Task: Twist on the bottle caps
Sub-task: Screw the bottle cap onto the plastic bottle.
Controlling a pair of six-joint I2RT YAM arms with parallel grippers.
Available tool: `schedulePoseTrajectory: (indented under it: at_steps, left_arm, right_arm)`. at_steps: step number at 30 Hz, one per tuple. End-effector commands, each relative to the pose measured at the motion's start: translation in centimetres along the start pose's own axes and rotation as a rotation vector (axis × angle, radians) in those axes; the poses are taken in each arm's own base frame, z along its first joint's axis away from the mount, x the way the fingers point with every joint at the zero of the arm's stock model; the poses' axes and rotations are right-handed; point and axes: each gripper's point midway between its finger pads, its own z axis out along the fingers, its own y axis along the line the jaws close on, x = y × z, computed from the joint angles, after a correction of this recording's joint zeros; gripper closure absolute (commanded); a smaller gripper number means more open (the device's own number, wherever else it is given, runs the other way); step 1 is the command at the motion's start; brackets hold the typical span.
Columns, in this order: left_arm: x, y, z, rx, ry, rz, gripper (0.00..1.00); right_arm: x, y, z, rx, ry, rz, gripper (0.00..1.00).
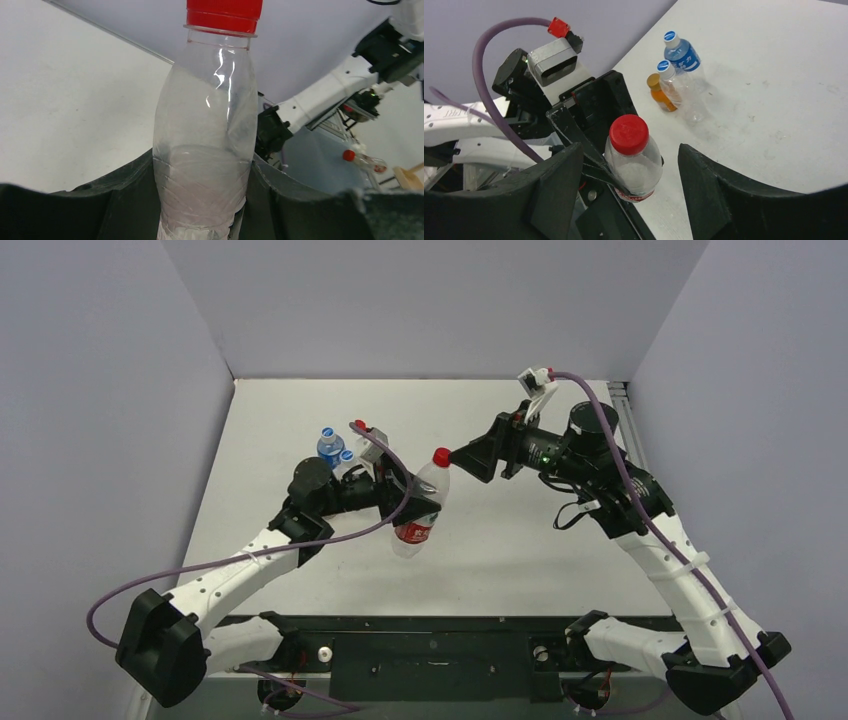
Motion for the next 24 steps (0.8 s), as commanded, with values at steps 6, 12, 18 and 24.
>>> schedulePoseTrajectory:
  at_steps: [6,12,18,24]
  left_arm:
    - [-1.6,-4.9,-0.3,0.273,-0.018,-0.044,1.00]
    - [-1.6,-5.1,-0.3,0.292,-0.013,-0.056,1.00]
    - [-1.4,-4.8,-0.2,0.282,-0.013,-0.070,1.00]
    - [-1.1,-4.3,-0.1,0.257,-0.011,-0.064,1.00]
  right_arm:
    - [0.7,3.7,0.9,-0.197,0.040,-0.115,0.40]
    - [0.7,4.4,1.3,-0.207,0.036,-0.119,0.56]
    - [0.3,4.7,1.5,-0.197,0.012,-0.097,0.74]
    - [0.2,4.8,1.5,-0.166,-0.005,-0.082,0.54]
